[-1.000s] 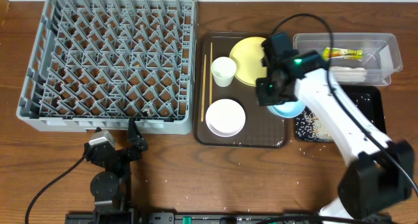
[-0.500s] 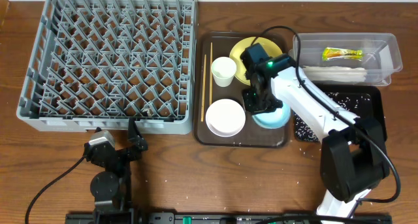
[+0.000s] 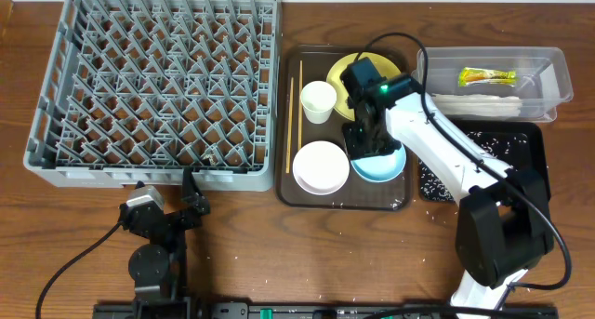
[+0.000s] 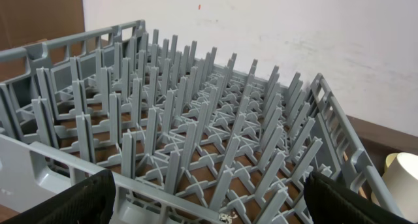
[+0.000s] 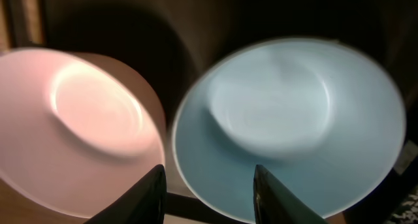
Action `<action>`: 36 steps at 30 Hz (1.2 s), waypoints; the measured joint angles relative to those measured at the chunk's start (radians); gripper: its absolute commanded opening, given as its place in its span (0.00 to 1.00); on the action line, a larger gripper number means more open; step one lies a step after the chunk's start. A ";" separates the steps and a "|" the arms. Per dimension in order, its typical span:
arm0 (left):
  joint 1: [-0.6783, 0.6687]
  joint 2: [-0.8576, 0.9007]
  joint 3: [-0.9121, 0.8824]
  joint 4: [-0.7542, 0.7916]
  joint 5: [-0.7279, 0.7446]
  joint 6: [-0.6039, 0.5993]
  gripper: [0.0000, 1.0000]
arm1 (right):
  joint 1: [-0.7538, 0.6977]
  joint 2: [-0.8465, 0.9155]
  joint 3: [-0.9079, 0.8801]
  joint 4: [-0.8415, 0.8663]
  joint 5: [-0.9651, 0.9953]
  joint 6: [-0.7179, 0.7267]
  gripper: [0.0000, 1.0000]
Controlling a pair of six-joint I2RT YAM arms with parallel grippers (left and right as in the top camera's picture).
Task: Sort waste into correct bins and load items into the dishwasher
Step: 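Return the empty blue bowl to the brown tray and release, then grasp the white paper cup with the right gripper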
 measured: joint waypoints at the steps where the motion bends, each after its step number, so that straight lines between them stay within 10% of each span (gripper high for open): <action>1: 0.000 0.000 0.000 0.000 0.000 0.000 0.93 | 0.000 0.000 0.024 -0.005 0.000 -0.001 0.41; 14: 0.000 0.000 0.000 0.000 0.000 0.000 0.93 | -0.029 0.000 0.345 -0.018 0.000 -0.065 0.43; 36: 0.000 0.000 0.000 0.000 0.000 0.000 0.93 | -0.030 0.000 0.380 0.046 -0.072 -0.092 0.47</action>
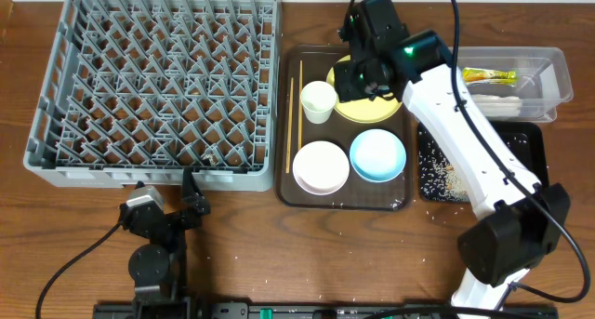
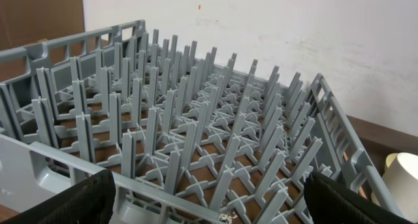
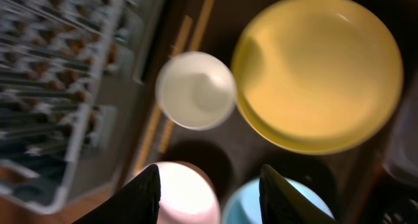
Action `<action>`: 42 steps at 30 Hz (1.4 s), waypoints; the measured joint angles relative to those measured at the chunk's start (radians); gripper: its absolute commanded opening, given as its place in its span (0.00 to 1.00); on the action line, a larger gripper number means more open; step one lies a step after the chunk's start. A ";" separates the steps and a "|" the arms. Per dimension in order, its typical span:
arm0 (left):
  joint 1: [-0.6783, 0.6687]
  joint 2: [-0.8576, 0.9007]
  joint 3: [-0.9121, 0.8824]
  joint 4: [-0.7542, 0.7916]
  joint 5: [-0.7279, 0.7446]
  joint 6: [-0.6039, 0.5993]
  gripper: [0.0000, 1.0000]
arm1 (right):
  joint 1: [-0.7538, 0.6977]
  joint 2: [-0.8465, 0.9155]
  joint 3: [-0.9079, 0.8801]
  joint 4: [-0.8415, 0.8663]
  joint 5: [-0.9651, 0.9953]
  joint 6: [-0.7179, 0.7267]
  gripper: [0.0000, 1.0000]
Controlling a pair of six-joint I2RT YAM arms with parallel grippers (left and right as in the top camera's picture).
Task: Sort waste into correct bins and load items into the dishwasher
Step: 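Grasp the white paper cup with the right gripper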
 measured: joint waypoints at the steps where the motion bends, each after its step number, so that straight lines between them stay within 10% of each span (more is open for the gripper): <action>1: 0.000 0.000 0.000 0.000 0.000 0.000 0.93 | 0.000 0.000 0.023 0.000 -0.018 0.000 0.48; 17: 0.000 0.000 0.000 0.000 0.000 0.000 0.93 | -0.003 0.085 0.426 -0.224 -0.035 -0.015 0.50; 42: 0.000 0.000 0.000 0.000 0.011 0.000 0.93 | -0.031 0.405 0.452 -0.254 -0.021 -0.042 0.51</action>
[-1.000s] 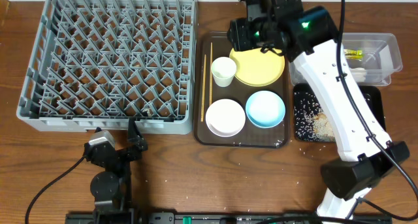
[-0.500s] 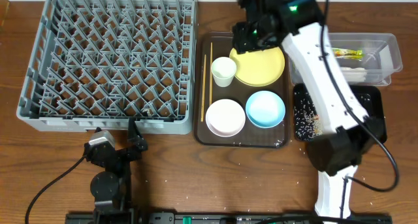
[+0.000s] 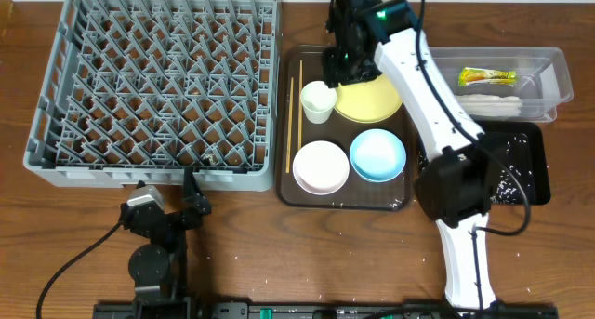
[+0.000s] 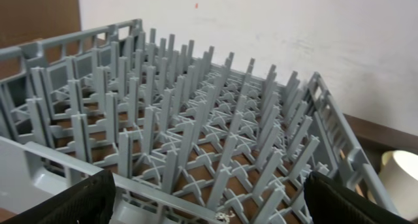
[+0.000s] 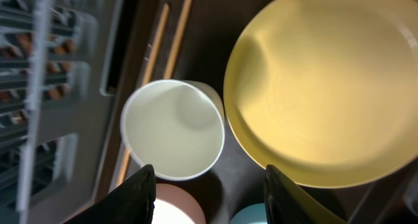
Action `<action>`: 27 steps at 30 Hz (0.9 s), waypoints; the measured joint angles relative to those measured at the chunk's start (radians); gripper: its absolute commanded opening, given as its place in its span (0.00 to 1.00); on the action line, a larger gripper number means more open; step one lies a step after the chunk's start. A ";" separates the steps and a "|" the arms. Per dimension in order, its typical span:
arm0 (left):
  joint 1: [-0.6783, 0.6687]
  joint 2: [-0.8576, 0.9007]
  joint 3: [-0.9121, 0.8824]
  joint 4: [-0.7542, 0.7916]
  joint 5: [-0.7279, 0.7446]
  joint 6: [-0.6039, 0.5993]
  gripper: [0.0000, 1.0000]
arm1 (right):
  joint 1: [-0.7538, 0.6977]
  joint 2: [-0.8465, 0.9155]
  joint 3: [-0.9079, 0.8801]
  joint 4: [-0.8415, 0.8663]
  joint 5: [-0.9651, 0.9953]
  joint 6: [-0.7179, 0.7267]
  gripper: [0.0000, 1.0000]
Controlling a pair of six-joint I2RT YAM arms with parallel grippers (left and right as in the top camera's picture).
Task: Sort waste into correct bins and load items into the dishwasher
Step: 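Grasp the white paper cup with the right gripper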
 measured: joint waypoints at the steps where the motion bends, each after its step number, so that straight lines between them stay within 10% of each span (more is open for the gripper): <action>1: 0.000 0.000 0.000 0.000 0.008 0.000 0.93 | 0.000 0.013 0.000 -0.002 0.001 -0.001 0.51; 27: 0.000 0.005 0.000 -0.004 0.038 0.000 0.93 | 0.011 0.039 0.000 0.020 0.048 -0.002 0.50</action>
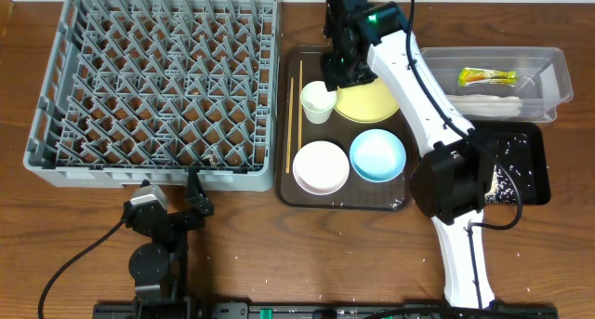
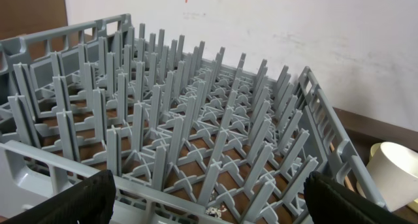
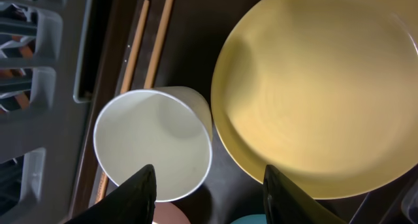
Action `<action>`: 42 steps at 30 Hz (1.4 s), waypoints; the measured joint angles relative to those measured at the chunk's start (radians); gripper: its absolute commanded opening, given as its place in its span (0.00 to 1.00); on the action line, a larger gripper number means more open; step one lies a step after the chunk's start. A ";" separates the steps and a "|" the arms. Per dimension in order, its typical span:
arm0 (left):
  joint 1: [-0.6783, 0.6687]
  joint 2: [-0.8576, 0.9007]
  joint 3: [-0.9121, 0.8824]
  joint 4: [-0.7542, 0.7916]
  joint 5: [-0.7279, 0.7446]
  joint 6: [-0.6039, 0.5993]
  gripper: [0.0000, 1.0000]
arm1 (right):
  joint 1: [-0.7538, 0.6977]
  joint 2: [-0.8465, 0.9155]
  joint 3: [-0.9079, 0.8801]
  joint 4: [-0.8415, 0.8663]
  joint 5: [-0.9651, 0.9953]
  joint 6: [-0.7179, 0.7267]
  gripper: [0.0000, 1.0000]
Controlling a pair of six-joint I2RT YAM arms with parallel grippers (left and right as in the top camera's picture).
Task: Sort waste into correct bins and load items into the dishwasher
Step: 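Grasp the white paper cup with the right gripper, then lift the cup and bring it toward the left gripper over the rack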
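Observation:
A white paper cup stands on the dark tray beside a yellow plate. A pink bowl and a blue bowl sit in front of them. Two chopsticks lie along the tray's left side. My right gripper hangs open over the gap between the cup and the plate, holding nothing. The grey dish rack holds no dishes. My left gripper is open at the rack's front edge, low by the table's front.
A clear bin at the back right holds a yellow-green wrapper and white utensils. A black bin with scattered crumbs sits in front of it. The right arm crosses over the tray's right part.
My right gripper has come closer to the cup, which now looks larger in the right wrist view. The left wrist view has shifted slightly, showing more of the cup at right.
My right gripper was open low over the blue and pink bowls. Then it was higher over the back of the tray, with cup and yellow plate below. Then it was nearer the cup and plate, and now closer still. Nothing has been picked up.

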 measured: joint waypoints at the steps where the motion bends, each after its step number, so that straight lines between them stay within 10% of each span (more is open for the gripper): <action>1: 0.000 0.000 0.000 0.000 0.000 0.000 0.93 | 0.001 0.000 -0.002 0.003 0.000 0.000 0.50; 22: 0.000 0.000 0.000 0.000 0.000 0.000 0.93 | 0.002 0.000 -0.168 0.090 0.040 0.002 0.47; 36: 0.000 0.000 0.000 0.000 0.002 0.000 0.93 | 0.012 0.000 -0.222 0.189 0.021 0.042 0.26; 42: 0.000 0.000 0.000 0.000 0.002 0.000 0.93 | 0.036 0.000 -0.264 0.241 0.027 0.050 0.01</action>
